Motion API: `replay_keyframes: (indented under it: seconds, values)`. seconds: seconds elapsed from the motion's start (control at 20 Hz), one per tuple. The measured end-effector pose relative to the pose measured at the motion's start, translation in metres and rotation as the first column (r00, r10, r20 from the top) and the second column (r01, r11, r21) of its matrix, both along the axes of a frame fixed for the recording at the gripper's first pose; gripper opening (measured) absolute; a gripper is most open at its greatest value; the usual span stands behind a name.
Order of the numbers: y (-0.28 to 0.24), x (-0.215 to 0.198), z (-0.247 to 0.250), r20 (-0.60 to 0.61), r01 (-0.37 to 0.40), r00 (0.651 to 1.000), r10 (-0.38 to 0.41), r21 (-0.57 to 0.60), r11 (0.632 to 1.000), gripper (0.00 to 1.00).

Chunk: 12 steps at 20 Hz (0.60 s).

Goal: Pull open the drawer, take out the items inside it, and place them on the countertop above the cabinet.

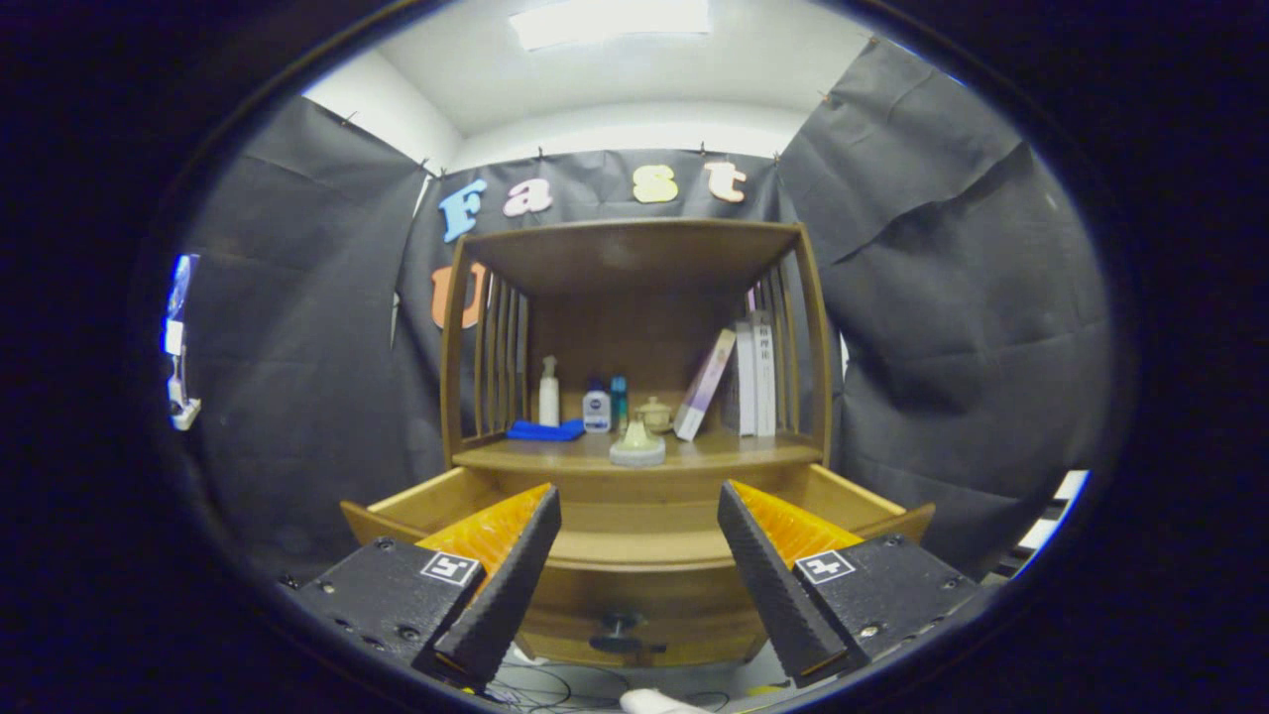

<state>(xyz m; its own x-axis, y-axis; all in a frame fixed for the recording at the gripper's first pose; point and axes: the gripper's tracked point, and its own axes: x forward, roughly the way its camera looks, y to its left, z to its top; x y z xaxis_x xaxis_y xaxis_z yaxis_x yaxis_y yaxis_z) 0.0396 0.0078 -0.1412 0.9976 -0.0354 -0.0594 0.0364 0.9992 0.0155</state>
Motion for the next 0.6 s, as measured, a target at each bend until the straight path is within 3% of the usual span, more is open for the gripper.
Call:
replay_keyframes:
  seconds: [0.3, 0.6]
  values:
    - [-0.003, -0.003, -0.059, -0.143, 0.017, 0.990, -0.017, -0.006, 1.000, 1.00]
    - [0.004, 0.011, -0.073, -0.172, 0.012, 0.985, -0.017, -0.029, 0.999, 1.00]
